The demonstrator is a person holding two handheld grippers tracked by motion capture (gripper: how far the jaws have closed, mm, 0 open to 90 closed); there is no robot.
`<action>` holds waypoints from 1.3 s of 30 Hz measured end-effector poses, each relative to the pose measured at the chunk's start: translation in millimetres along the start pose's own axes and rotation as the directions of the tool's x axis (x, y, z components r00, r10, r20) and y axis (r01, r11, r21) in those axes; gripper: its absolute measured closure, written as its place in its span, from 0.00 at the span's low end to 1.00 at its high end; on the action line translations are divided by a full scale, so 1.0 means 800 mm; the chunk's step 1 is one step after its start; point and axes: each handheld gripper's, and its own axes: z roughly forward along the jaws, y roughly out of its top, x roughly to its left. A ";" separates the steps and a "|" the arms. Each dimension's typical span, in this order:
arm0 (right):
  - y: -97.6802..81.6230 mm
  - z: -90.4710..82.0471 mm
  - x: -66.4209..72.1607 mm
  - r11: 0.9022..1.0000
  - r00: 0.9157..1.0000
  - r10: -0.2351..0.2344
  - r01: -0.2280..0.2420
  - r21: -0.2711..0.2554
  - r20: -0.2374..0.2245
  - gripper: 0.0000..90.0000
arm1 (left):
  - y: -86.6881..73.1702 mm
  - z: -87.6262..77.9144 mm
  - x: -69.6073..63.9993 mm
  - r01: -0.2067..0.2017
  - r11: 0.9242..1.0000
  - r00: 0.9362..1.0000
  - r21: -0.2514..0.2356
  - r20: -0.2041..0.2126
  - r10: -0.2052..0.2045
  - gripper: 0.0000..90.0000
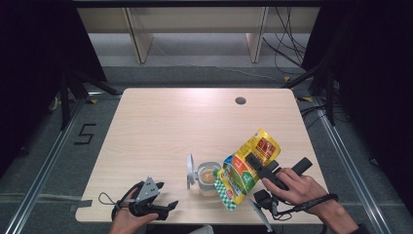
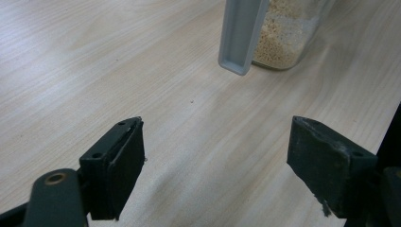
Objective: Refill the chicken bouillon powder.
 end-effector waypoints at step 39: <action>-0.021 0.011 0.073 0.706 0.723 0.682 -0.690 -0.160 -0.111 0.74 | -0.001 0.000 -0.004 0.028 1.000 1.000 -0.005 0.013 -0.028 0.21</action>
